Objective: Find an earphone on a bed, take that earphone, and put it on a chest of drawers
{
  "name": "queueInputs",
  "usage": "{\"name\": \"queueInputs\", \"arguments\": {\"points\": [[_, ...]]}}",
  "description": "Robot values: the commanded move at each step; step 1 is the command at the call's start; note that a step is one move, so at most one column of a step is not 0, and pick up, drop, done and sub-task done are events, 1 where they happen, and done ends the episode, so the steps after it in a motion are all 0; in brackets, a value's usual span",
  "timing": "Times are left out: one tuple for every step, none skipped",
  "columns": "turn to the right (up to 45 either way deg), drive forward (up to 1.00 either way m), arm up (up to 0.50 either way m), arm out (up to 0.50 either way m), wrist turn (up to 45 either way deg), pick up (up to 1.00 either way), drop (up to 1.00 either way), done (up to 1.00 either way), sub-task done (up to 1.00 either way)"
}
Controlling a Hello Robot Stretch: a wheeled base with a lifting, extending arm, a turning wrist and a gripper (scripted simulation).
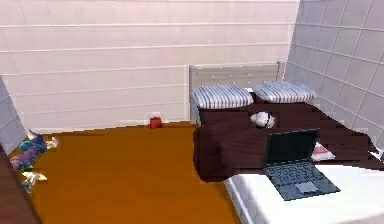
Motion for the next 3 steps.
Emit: {"name": "queueInputs", "arguments": {"points": [[-9.0, 0.00, 0.00, 0.00, 0.0, 0.00, 0.00, 0.00, 0.00], [0.0, 0.45, 0.00, 0.00, 0.0, 0.00, 0.00, 0.00, 0.00], [-27.0, 0.00, 0.00, 0.00, 0.0, 0.00, 0.00, 0.00, 0.00]]}}
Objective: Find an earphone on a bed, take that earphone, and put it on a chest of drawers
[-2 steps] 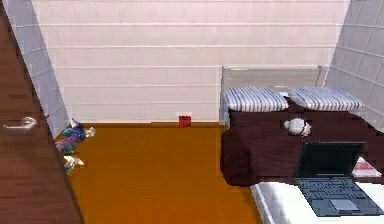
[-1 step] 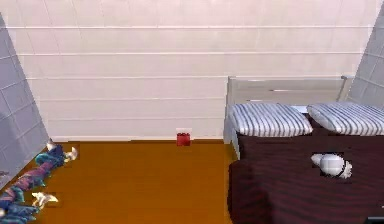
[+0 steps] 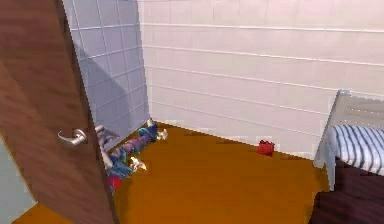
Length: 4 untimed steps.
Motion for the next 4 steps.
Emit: {"name": "queueInputs", "arguments": {"points": [[0.0, 0.35, 0.00, 0.00, 0.0, 0.00, 0.00, 0.00, 0.00], [-12.0, 0.00, 0.00, 0.00, 0.0, 0.00, 0.00, 0.00, 0.00], [45.0, 0.00, 0.00, 0.00, 0.0, 0.00, 0.00, 0.00, 0.00], [3.0, 0.00, 0.00, 0.00, 0.0, 0.00, 0.00, 0.00, 0.00]]}}
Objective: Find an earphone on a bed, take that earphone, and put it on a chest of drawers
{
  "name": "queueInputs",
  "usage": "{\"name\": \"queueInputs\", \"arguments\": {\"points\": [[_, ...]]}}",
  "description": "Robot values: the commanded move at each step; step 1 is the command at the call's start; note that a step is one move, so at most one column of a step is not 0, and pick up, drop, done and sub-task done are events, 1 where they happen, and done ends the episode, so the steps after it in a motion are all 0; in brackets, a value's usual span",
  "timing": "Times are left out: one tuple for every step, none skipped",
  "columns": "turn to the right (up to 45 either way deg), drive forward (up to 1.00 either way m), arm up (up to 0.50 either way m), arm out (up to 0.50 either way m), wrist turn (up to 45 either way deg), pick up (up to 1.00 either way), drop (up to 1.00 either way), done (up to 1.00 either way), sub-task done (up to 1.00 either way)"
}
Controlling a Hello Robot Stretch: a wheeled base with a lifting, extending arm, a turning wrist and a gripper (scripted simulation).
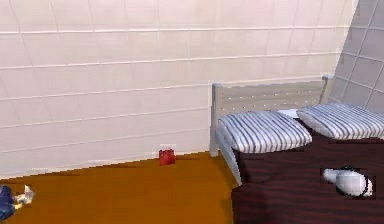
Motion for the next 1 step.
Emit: {"name": "queueInputs", "arguments": {"points": [[0.0, 1.00, 0.00, 0.00, 0.0, 0.00, 0.00, 0.00, 0.00]]}}
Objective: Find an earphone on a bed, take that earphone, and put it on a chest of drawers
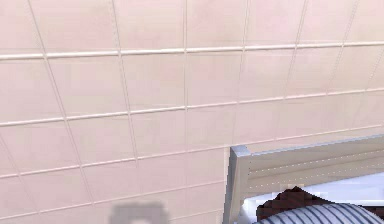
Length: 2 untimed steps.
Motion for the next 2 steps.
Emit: {"name": "queueInputs", "arguments": {"points": [[0.0, 0.00, 0.50, 0.00, 0.0, 0.00, 0.00, 0.00, 0.00], [0.0, 0.00, 0.16, 0.00, 0.0, 0.00, 0.00, 0.00, 0.00]]}}
